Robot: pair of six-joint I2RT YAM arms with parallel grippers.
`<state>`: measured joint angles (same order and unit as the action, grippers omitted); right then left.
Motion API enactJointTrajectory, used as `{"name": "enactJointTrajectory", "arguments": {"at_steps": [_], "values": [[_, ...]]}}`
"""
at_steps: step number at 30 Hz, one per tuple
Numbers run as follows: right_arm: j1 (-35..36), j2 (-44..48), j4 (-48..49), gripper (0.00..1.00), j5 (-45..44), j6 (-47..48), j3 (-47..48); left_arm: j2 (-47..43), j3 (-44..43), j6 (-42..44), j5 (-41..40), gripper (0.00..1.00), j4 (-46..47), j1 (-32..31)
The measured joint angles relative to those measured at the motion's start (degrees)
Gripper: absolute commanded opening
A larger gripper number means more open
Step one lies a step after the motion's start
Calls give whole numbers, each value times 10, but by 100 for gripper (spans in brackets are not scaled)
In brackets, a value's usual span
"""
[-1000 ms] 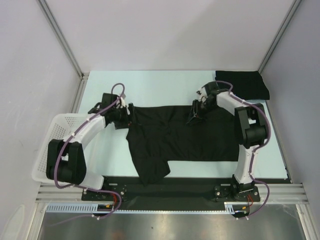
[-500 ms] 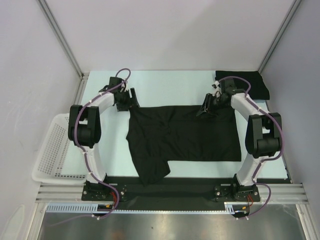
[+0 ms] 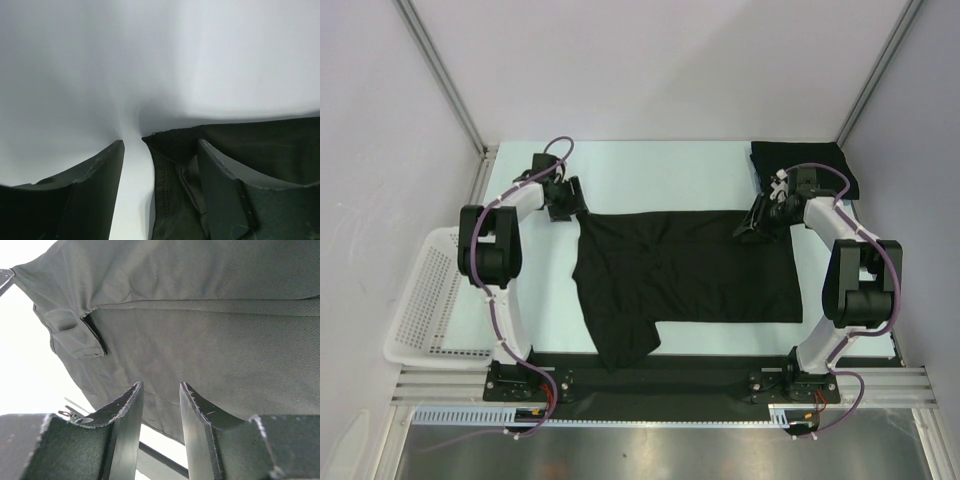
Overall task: Fold and stack the t-shirts
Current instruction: Fold the tshirt
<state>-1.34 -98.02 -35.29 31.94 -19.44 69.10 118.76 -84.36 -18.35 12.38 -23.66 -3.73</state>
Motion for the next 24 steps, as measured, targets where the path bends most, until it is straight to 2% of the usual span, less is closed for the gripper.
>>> {"name": "enactJointTrajectory", "arguments": {"at_steps": [2,5,6,7,8,9,10,20,22,23,24], "values": [[-2,0,1,41,0,0,0,3,-1,0,4,61,0,0],[-3,0,2,41,0,0,0,5,-2,-1,15,47,4,1],[-3,0,3,41,1,0,0,8,-2,-3,20,40,7,2],[-3,0,2,41,2,0,0,10,-2,-5,25,24,10,3],[-3,0,2,41,2,0,0,12,-2,-8,29,16,15,4],[-3,0,2,41,2,0,1,15,-2,-6,31,3,17,4],[-3,0,2,41,1,0,2,19,-2,-5,35,0,22,5],[-6,-8,-16,42,-68,-5,12,64,-94,28,5,2,14,16],[-9,-14,-23,43,-86,-7,15,73,-119,39,-7,25,8,20],[-10,-18,-28,43,-97,-7,17,75,-129,44,-14,32,3,21],[-11,-20,-32,43,-104,-8,19,76,-134,46,-19,47,1,22]]}}
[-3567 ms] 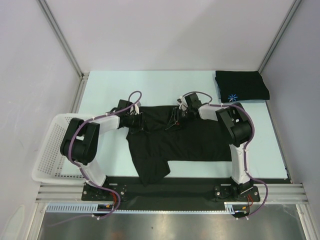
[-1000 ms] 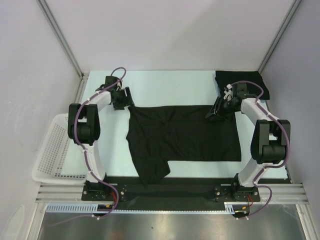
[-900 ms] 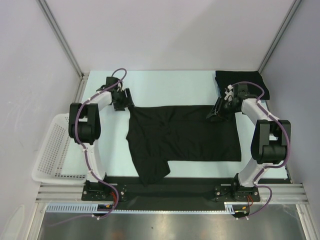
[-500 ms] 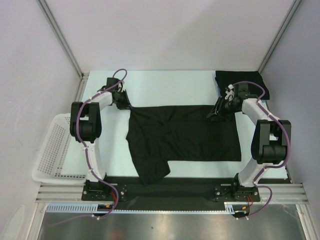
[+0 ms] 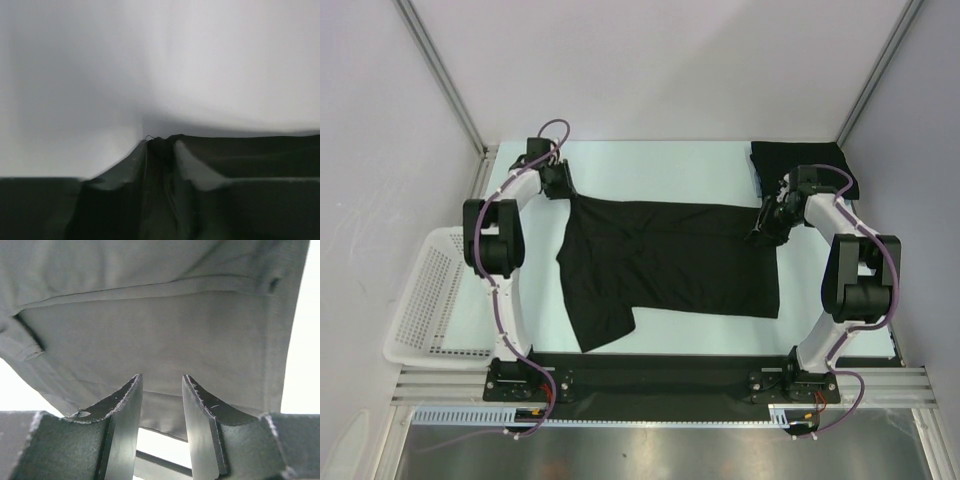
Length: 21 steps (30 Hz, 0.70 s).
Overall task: Fold and stack the t-shirts
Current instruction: Fold the tshirt
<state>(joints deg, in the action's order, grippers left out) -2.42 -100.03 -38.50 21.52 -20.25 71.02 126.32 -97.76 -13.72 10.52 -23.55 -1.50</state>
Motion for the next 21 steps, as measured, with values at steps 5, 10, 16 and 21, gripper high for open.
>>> {"name": "enactJointTrajectory", "arguments": {"at_steps": [5,10,16,21], "values": [[-1,-3,-34,54,-55,-1,12,-27,18,3,-44,75,-13,-2],[-1,13,-66,59,-113,-1,-5,-179,140,-5,-111,75,-50,-21],[12,128,-85,59,-135,-30,-114,-468,342,-88,-184,73,-83,-119],[80,179,-79,60,-146,-53,-164,-625,520,-206,-215,65,-139,-275]]}}
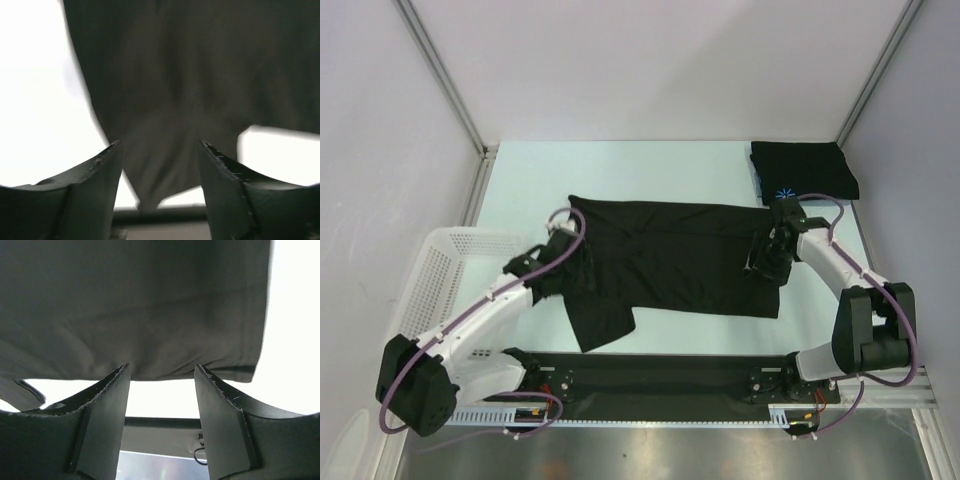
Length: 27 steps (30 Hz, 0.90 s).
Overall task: Fold and stack the t-shirts
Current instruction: Fold the tshirt
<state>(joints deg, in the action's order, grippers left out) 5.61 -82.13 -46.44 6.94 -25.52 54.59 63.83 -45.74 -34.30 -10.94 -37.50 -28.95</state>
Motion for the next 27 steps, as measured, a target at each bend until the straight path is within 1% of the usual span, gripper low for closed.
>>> {"name": "enactJointTrajectory", "arguments": {"at_steps": [1,2,5,7,10,12,14,17,25,27], "values": [[11,3,1,60,0,-3,-7,-10,27,-23,0,64,-17,-21],[18,5,1,60,0,-7,-12,-17,48,-47,-1,61,-37,-35],[25,21,2,60,0,-17,-30,-39,90,-121,-7,61,-94,-71],[29,47,9,60,-1,-28,-49,-71,111,-171,-9,61,-111,-100],[30,91,12,59,-2,-43,-75,-111,152,-230,4,54,-111,-129],[31,107,11,59,-2,-51,-84,-122,186,-259,18,47,-108,-134],[32,108,11,59,-2,-56,-86,-122,208,-276,26,43,-106,-135],[33,108,10,59,-2,-59,-88,-122,214,-296,31,43,-96,-135],[33,119,8,58,-3,-59,-88,-118,229,-331,56,42,-34,-135],[26,121,7,58,0,-61,-89,-119,233,-339,60,35,-24,-135]]}}
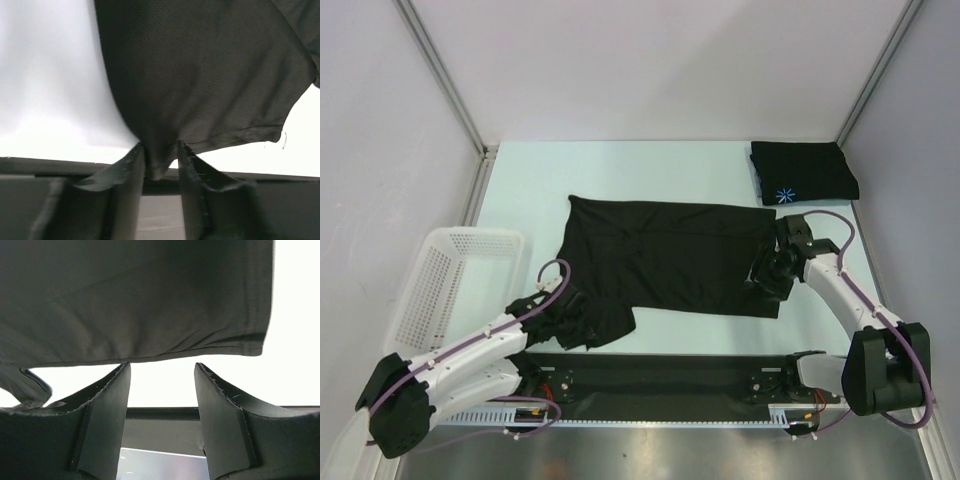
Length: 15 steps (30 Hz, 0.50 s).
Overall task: Fold and stack the t-shirts
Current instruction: Fold the tshirt
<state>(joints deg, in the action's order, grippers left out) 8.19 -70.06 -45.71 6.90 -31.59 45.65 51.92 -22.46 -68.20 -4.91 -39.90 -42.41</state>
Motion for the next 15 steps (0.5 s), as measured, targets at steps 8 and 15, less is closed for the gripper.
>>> {"name": "enactJointTrajectory", "arguments": {"at_steps": [8,15], "values": [[-60,6,-3,54,8,-37,-38,-26,13,-17,-7,6,-12,0],[-133,17,0,49,-2,-95,-102,-17,-27,35,-26,5,-52,0]]}}
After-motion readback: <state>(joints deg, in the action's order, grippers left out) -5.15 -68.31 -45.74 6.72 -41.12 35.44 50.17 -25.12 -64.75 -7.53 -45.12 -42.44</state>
